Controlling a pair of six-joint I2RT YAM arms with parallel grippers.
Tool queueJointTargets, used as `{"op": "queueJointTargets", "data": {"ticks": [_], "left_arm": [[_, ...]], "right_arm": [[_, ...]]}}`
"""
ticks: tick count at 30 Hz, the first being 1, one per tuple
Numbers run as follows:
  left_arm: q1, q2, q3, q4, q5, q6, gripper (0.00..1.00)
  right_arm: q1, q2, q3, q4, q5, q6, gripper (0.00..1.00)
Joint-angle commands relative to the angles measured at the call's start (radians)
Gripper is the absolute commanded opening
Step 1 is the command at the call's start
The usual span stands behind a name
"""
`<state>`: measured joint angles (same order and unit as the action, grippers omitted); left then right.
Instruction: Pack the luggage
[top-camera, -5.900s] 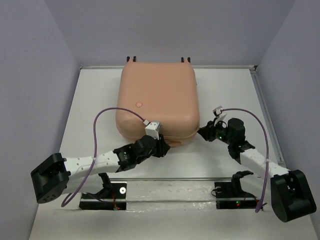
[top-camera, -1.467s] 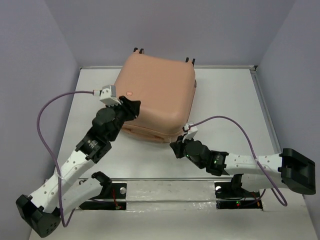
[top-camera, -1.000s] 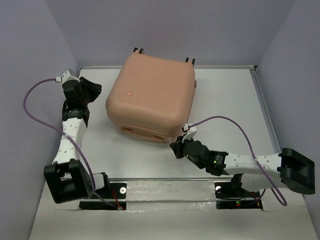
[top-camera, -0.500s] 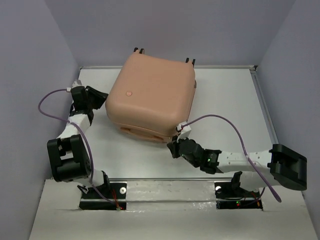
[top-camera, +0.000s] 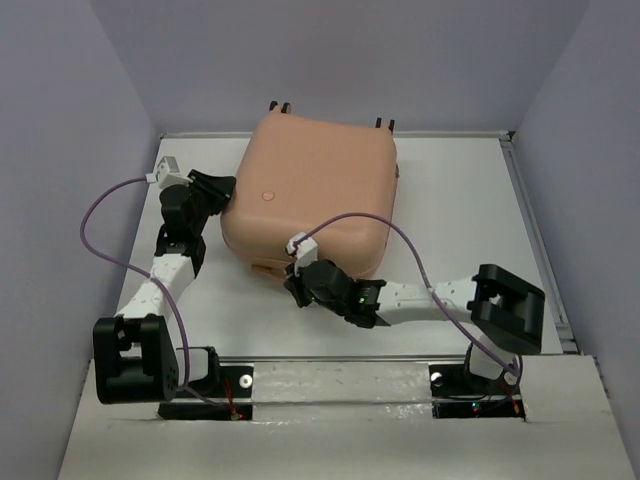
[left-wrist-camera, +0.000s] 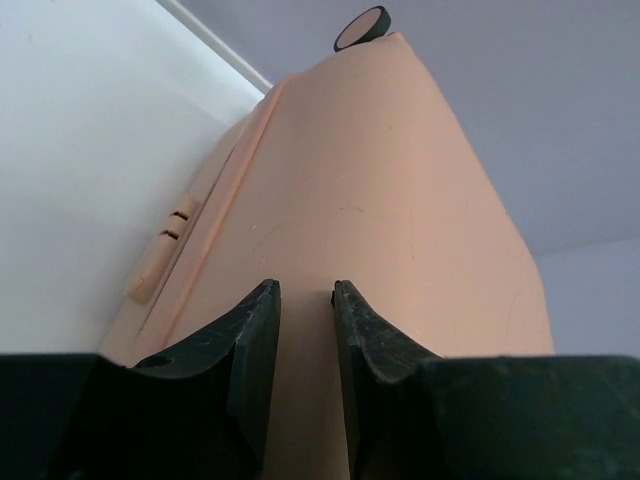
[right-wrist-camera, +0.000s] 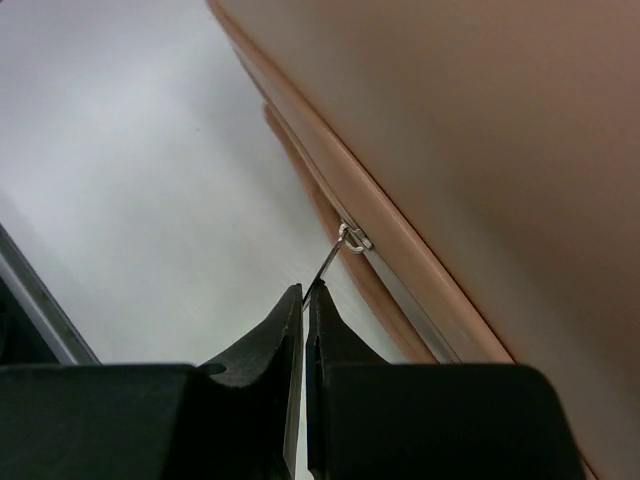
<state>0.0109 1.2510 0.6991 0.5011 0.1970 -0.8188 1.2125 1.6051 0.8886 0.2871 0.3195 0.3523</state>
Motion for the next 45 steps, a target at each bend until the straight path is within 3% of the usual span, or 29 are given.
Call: {"op": "queueJointTargets", "data": {"ticks": [1, 6, 11, 13, 17, 19, 20, 21, 22, 23, 27, 30, 35, 37, 41, 45], "left_arm": [[-0.074, 0.002, -0.073, -0.144, 0.206, 0.046, 0.39], [-0.072, -0.007, -0.085, -0.161, 0.208, 0.070, 0.39], [-0.069, -0.007, -0.092, -0.153, 0.209, 0.064, 0.39], [-0.069, -0.013, -0.089, -0.150, 0.205, 0.063, 0.39], [-0.068, -0.047, -0.090, -0.150, 0.165, 0.063, 0.39], [-0.065, -0.061, -0.093, -0.150, 0.159, 0.061, 0.39], [-0.065, -0.068, -0.096, -0.148, 0.147, 0.060, 0.39], [-0.065, -0.087, -0.102, -0.148, 0.142, 0.060, 0.39], [-0.065, -0.096, -0.105, -0.145, 0.136, 0.061, 0.39], [-0.065, -0.102, -0.108, -0.147, 0.131, 0.063, 0.39], [-0.069, -0.146, -0.127, -0.147, 0.099, 0.072, 0.39], [-0.077, -0.168, -0.142, -0.148, 0.082, 0.073, 0.39], [-0.086, -0.208, -0.174, -0.154, 0.030, 0.079, 0.39], [-0.086, -0.234, -0.181, -0.188, -0.127, 0.096, 0.40], [-0.074, -0.256, -0.162, -0.177, -0.251, 0.089, 0.42], [-0.023, -0.179, -0.002, -0.184, -0.306, 0.113, 0.47]], "right_arm": [[0.100, 0.117, 0.232, 0.098, -0.302, -0.079, 0.07], [0.124, 0.268, 0.429, 0.041, -0.520, -0.127, 0.07], [0.145, 0.312, 0.503, 0.015, -0.536, -0.150, 0.07], [0.145, 0.279, 0.445, 0.015, -0.496, -0.150, 0.07], [0.145, 0.008, 0.259, -0.034, -0.308, -0.125, 0.45], [0.145, -0.087, 0.178, -0.148, -0.171, -0.125, 0.46], [0.131, -0.130, 0.152, -0.190, -0.113, -0.121, 0.39], [0.092, -0.210, 0.126, -0.256, -0.020, -0.110, 0.32], [0.063, -0.250, 0.075, -0.282, 0.009, -0.104, 0.14], [0.023, -0.290, 0.049, -0.320, 0.022, -0.095, 0.07], [-0.262, -0.572, -0.055, -0.345, 0.074, -0.068, 0.07], [-0.454, -0.629, -0.057, -0.353, 0.151, -0.090, 0.07], [-0.851, -0.471, -0.027, -0.353, -0.069, -0.027, 0.07], [-0.933, -0.345, 0.005, -0.326, -0.114, -0.019, 0.07], [-0.952, -0.205, 0.085, -0.309, -0.132, -0.015, 0.07], [-0.962, -0.088, 0.136, -0.298, -0.203, -0.016, 0.07]]}}
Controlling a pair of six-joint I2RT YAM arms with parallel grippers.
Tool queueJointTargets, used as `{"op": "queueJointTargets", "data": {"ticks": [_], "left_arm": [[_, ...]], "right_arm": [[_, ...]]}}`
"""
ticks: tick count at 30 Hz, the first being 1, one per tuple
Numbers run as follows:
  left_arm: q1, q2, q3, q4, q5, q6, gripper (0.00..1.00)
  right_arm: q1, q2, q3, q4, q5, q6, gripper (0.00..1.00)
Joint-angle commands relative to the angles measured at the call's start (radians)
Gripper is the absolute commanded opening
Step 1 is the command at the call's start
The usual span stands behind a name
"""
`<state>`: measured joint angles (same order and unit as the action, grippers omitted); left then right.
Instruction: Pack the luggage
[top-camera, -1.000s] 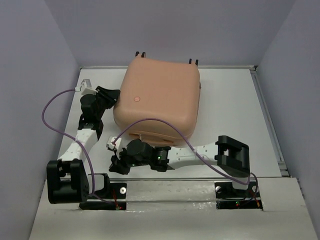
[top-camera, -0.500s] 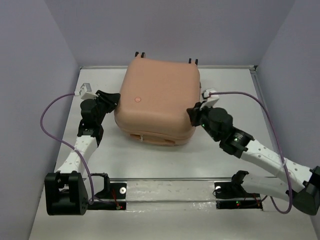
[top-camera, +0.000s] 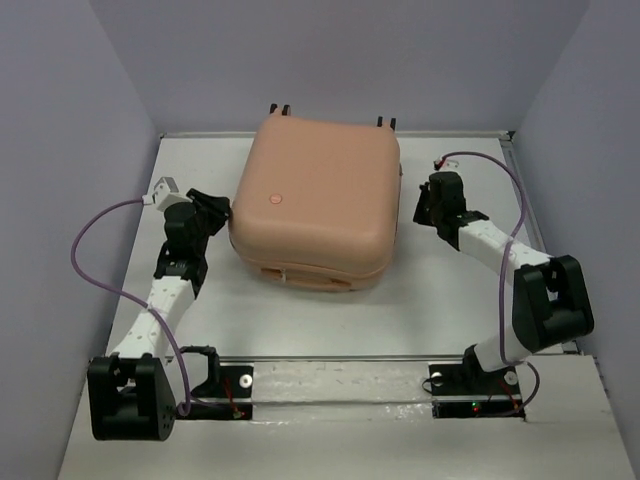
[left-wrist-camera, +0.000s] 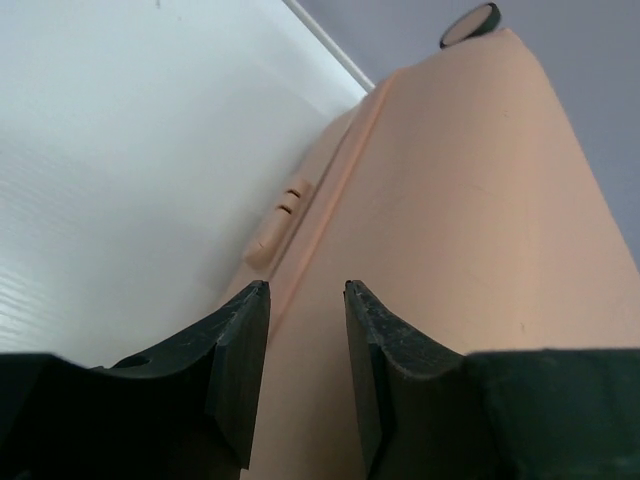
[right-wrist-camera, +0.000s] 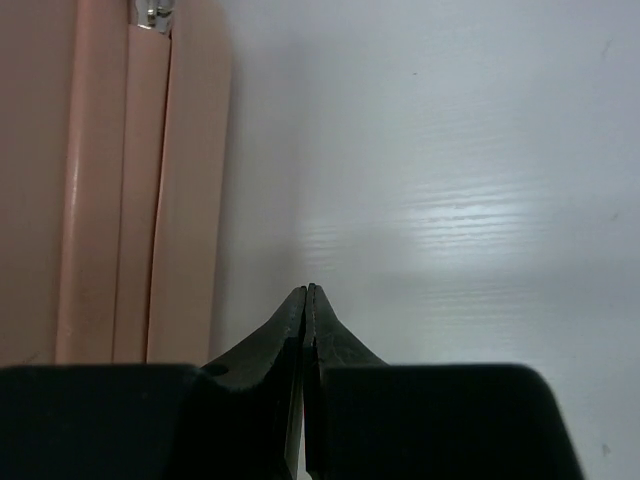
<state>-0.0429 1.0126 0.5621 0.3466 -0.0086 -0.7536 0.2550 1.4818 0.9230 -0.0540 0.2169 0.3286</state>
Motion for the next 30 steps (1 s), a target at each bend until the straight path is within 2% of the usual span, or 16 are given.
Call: {"op": "queueJointTargets", "data": {"ticks": [1, 4, 5, 8, 11, 12, 16, 19, 22, 26, 28, 30], "left_arm": [[0.034, 0.085, 0.159, -0.021, -0.087, 0.040, 0.47], [0.078, 0.220, 0.223, -0.012, -0.009, 0.027, 0.48], [0.080, 0.288, 0.231, -0.005, 0.068, 0.026, 0.48], [0.077, 0.352, 0.188, 0.057, 0.140, -0.007, 0.48], [0.049, 0.374, 0.127, 0.120, 0.142, -0.023, 0.48], [0.002, 0.371, 0.119, 0.120, 0.118, -0.007, 0.48], [-0.075, 0.369, 0.093, 0.121, 0.088, -0.001, 0.48], [-0.109, 0.339, 0.037, 0.143, 0.070, -0.016, 0.47], [-0.199, 0.276, -0.034, 0.161, 0.024, -0.026, 0.46], [-0.365, 0.179, -0.117, 0.158, -0.059, -0.055, 0.45], [-0.460, 0.107, -0.183, 0.147, -0.105, -0.072, 0.45], [-0.514, 0.050, -0.221, 0.126, -0.164, -0.085, 0.44]], "right_arm": [[-0.005, 0.050, 0.109, 0.043, -0.114, 0.007, 0.07], [-0.005, 0.093, 0.123, 0.089, -0.164, 0.013, 0.07], [-0.005, 0.103, 0.126, 0.097, -0.178, 0.015, 0.07], [-0.005, 0.139, 0.138, 0.134, -0.247, 0.020, 0.07], [-0.005, 0.193, 0.180, 0.140, -0.280, 0.020, 0.07], [-0.005, 0.204, 0.191, 0.141, -0.293, 0.017, 0.07], [-0.005, 0.255, 0.247, 0.180, -0.349, 0.010, 0.07], [-0.005, 0.310, 0.327, 0.197, -0.442, 0.001, 0.07], [-0.005, 0.414, 0.469, 0.198, -0.554, -0.003, 0.07], [-0.005, 0.584, 0.695, 0.200, -0.818, 0.049, 0.07], [-0.005, 0.694, 0.848, 0.198, -0.930, 0.125, 0.11], [-0.005, 0.761, 0.945, 0.195, -0.973, 0.188, 0.23]]}}
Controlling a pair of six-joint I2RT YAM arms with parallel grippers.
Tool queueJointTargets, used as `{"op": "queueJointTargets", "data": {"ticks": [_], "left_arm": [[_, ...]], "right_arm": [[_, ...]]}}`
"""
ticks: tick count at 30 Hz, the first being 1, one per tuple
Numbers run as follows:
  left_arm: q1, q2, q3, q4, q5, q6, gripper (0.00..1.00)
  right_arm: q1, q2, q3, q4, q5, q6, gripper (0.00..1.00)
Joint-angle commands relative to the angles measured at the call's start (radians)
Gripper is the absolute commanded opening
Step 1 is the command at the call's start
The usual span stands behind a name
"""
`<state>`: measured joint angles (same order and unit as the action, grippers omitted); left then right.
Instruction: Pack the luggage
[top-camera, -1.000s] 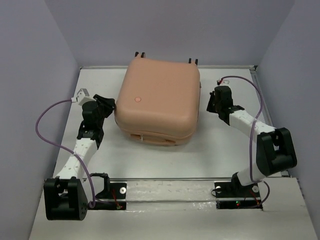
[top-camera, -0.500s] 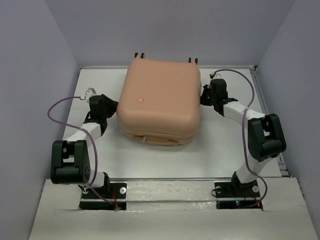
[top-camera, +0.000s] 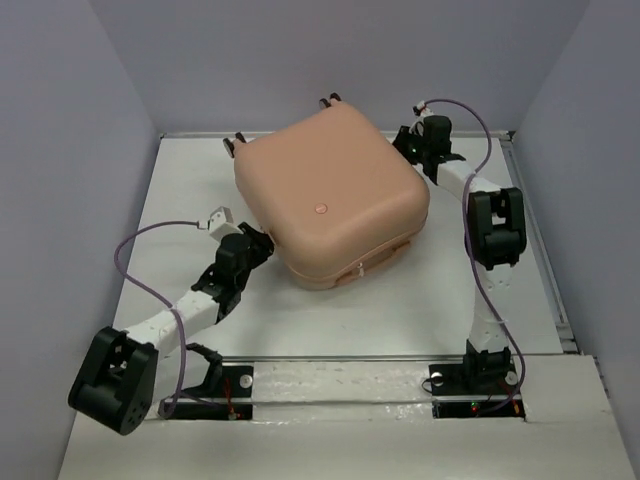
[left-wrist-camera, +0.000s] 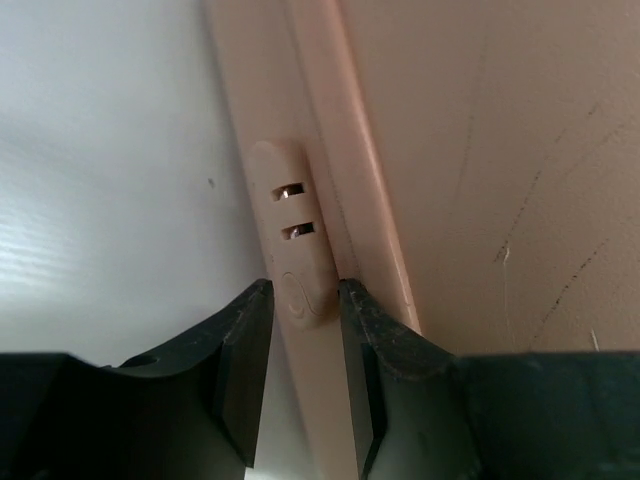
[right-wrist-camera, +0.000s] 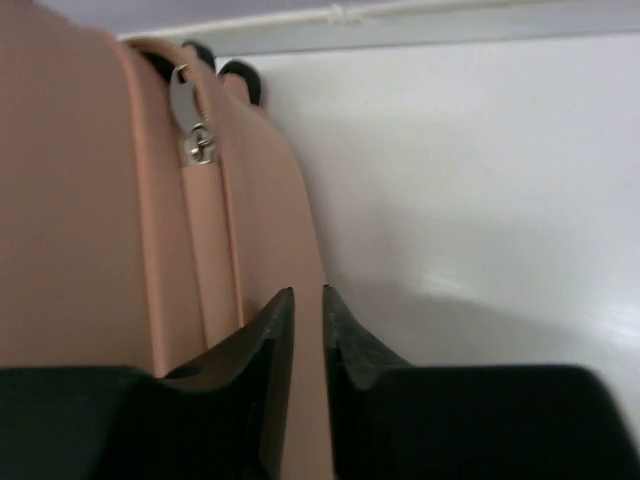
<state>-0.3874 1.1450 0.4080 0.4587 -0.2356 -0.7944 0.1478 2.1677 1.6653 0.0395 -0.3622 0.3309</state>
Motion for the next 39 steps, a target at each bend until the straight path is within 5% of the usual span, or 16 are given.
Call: {"op": "queueJointTargets", "data": {"ticks": [1, 6, 9, 17, 21, 25, 26, 27, 31, 33, 37, 39], "left_arm": [[-0.218, -0.147, -0.098, -0.026, 0.036, -0.049, 0.44], [-0.258, -0.371, -0.156, -0.113, -0.031, -0.042, 0.44], [-0.257, -0.415, -0.129, -0.140, -0.057, -0.017, 0.45], [-0.257, -0.386, -0.038, -0.150, -0.016, 0.037, 0.45], [-0.257, -0.392, -0.002, -0.157, -0.025, 0.067, 0.45], [-0.255, -0.386, 0.040, -0.180, -0.039, 0.092, 0.44], [-0.254, -0.386, 0.041, -0.177, -0.038, 0.093, 0.44], [-0.254, -0.384, 0.041, -0.178, -0.037, 0.103, 0.44], [-0.248, -0.392, 0.060, -0.213, -0.059, 0.142, 0.45], [-0.246, -0.401, 0.081, -0.250, -0.099, 0.155, 0.47], [-0.243, -0.386, 0.106, -0.308, -0.087, 0.165, 0.70], [-0.242, -0.387, 0.098, -0.325, -0.073, 0.158, 0.74]], "right_arm": [[0.111, 0.104, 0.287, 0.099, -0.406, 0.241, 0.29], [0.122, 0.178, 0.425, 0.069, -0.333, 0.330, 0.74], [0.122, 0.153, 0.458, 0.060, -0.270, 0.346, 0.86], [0.065, 0.054, 0.534, 0.008, -0.227, 0.320, 0.92], [0.056, -0.110, 0.423, -0.004, -0.213, 0.203, 0.93], [0.056, -0.452, 0.003, 0.154, -0.175, 0.103, 0.74], [0.056, -0.541, -0.251, 0.208, -0.163, 0.102, 0.63], [0.056, -0.724, -0.382, 0.258, -0.153, 0.100, 0.41], [0.056, -1.106, -0.905, 0.401, -0.139, 0.114, 0.07], [0.056, -1.260, -1.100, 0.379, -0.141, 0.120, 0.07], [0.056, -1.457, -1.287, 0.317, -0.156, 0.119, 0.07], [0.056, -1.497, -1.329, 0.290, -0.156, 0.125, 0.16]]}}
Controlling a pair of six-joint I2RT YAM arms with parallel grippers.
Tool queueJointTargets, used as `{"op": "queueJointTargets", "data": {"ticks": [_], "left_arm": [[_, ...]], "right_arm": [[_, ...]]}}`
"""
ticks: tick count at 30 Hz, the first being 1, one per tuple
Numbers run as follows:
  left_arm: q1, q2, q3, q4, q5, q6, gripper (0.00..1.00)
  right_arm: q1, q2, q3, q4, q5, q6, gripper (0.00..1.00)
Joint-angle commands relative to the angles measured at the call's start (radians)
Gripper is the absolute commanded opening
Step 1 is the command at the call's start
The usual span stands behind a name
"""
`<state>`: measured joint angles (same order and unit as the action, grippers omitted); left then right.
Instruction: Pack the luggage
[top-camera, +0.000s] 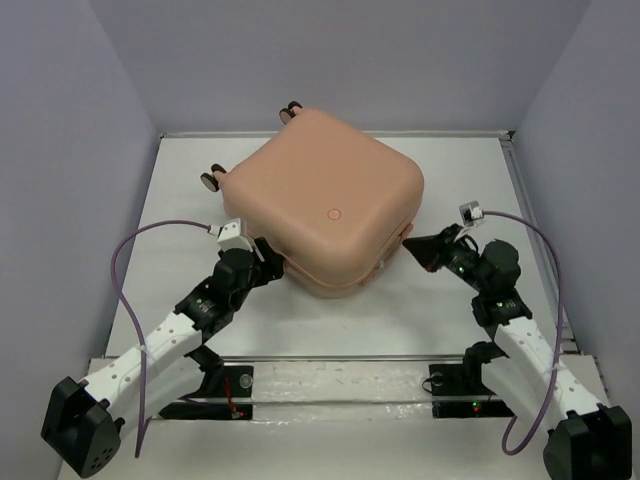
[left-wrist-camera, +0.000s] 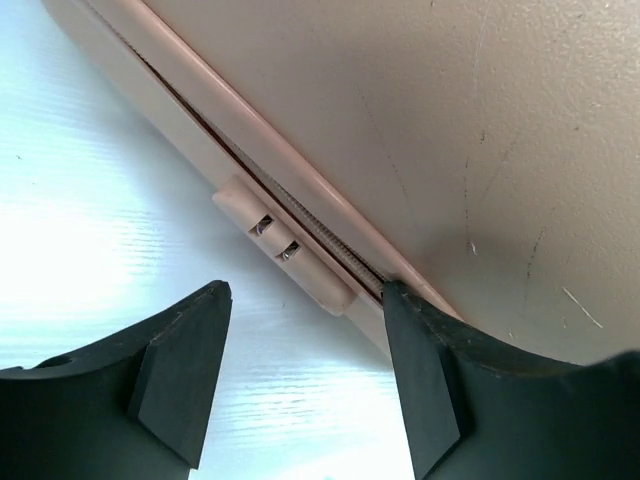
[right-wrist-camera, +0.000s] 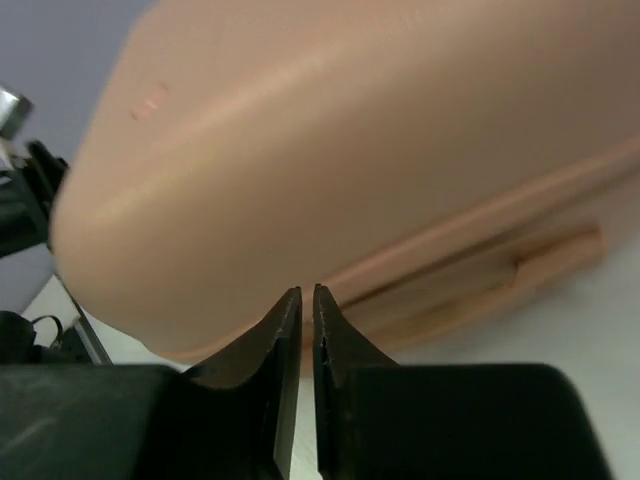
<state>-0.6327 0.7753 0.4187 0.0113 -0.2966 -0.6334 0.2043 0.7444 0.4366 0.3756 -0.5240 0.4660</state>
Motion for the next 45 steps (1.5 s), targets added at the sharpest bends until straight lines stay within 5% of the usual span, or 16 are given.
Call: {"op": "queueJointTargets", "data": {"ticks": [1, 2, 4, 5, 6, 8, 11, 12, 18, 36, 45], "left_arm": [[0.002, -0.028, 0.063, 0.121, -0.007, -0.011, 0.74], [0.002, -0.043, 0.051, 0.118, 0.003, -0.026, 0.74], [0.002, -0.123, 0.019, 0.105, 0.011, -0.034, 0.70], [0.002, -0.157, 0.006, 0.105, 0.031, -0.026, 0.65], [0.002, -0.225, -0.006, 0.105, 0.048, -0.019, 0.47], [0.001, -0.270, -0.034, 0.107, 0.101, 0.001, 0.35], [-0.016, -0.275, -0.072, 0.101, 0.197, -0.002, 0.22], [-0.025, -0.249, -0.084, 0.116, 0.233, -0.003, 0.18], [-0.142, -0.166, -0.141, 0.239, 0.330, 0.027, 0.16], [-0.265, 0.073, -0.067, 0.394, 0.399, 0.124, 0.19], [-0.265, 0.082, -0.054, 0.397, 0.379, 0.113, 0.19]], "right_arm": [[0.000, -0.076, -0.114, -0.046, -0.004, -0.013, 0.22], [0.000, -0.056, -0.133, -0.035, -0.016, -0.015, 0.33], [0.000, -0.016, -0.154, 0.009, -0.059, -0.027, 0.39], [0.000, 0.025, -0.156, 0.022, -0.060, -0.024, 0.39], [0.000, 0.042, -0.159, 0.040, -0.065, -0.020, 0.34], [0.000, 0.076, -0.168, 0.097, -0.077, -0.015, 0.19], [0.000, 0.166, -0.150, 0.149, -0.110, -0.032, 0.24], [0.010, 0.203, -0.145, 0.160, -0.110, -0.032, 0.33], [0.030, 0.334, -0.137, 0.247, -0.177, -0.046, 0.45], [0.084, 0.521, -0.102, 0.391, -0.231, -0.047, 0.47], [0.113, 0.388, -0.101, 0.235, -0.138, -0.113, 0.44]]}}
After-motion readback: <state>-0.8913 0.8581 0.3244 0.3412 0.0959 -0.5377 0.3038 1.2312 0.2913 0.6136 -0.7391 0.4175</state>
